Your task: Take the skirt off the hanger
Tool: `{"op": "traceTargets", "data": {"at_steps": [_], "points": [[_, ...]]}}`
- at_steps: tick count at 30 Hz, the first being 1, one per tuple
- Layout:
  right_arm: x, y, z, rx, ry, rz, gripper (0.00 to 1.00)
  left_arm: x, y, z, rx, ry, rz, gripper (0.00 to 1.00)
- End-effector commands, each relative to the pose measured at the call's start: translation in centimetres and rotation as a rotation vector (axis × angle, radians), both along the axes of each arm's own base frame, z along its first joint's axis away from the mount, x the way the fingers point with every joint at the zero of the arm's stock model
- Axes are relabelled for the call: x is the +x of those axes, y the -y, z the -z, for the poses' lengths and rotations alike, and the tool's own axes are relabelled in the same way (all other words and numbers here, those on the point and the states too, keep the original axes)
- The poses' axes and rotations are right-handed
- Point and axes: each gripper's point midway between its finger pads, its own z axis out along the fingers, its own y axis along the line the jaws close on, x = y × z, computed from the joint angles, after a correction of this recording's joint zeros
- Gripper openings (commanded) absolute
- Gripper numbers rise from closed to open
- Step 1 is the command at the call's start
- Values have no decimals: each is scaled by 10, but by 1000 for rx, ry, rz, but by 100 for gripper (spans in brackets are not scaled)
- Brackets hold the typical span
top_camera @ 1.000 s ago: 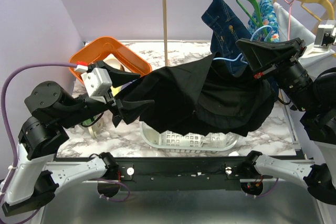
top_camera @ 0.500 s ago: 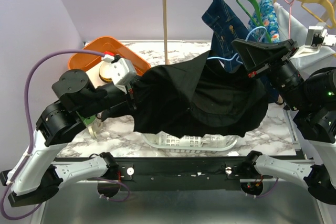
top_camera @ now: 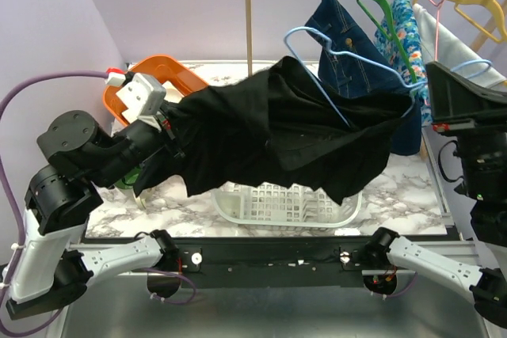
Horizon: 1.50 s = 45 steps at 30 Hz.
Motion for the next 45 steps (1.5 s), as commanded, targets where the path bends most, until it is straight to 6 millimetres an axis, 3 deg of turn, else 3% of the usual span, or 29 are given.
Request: {"op": "traceTargets", "data": {"at_steps": [1,2,8,12,18,22,23,25,28,29,32,34,37,38,39,40,41,44,45], "points": [[-17,29,-15,131,69,26,1,13,-8,4,-21,-24,-90,0],[-19,30,-19,143,78,22,1,14,-4,9,-14,-30,-79,0],[-16,20,-30,199,113,-24,1,16,18,-2,-74,-18,-11,0],[-20,12,-44,285,162,-103,1,44,22,22,-20,-67,-122,0],[-19,-13,-64,320,203,-226,1,60,31,35,4,-64,-156,0],[-17,-16,-72,323,197,-232,1,82,13,24,13,-25,-311,0],[-14,-18,-70,315,182,-226,1,90,0,19,11,-18,-403,0],[-14,-14,-70,314,178,-208,1,98,-10,4,-6,8,-476,0],[-18,-9,-69,303,183,-199,1,104,-12,-13,6,50,-508,0],[-18,-8,-68,296,180,-194,1,104,-8,-15,5,52,-491,0],[-24,-3,-63,279,179,-188,1,95,30,-15,-16,40,-305,0],[-23,-3,-54,262,166,-177,1,84,63,-6,-51,8,-139,0],[-25,4,-42,255,151,-154,1,71,96,7,-119,-55,23,0],[-26,6,-39,253,148,-151,1,70,102,10,-139,-70,49,0],[-32,14,-38,262,152,-144,1,70,112,26,-131,-101,80,0],[-31,14,-34,257,144,-140,1,68,117,23,-190,-130,99,0],[-32,16,-32,252,138,-137,1,71,120,32,-205,-158,97,0],[-43,26,-29,250,146,-135,1,82,138,82,-226,-292,86,0],[-44,28,-27,246,144,-131,1,88,144,112,-208,-340,71,0]]}}
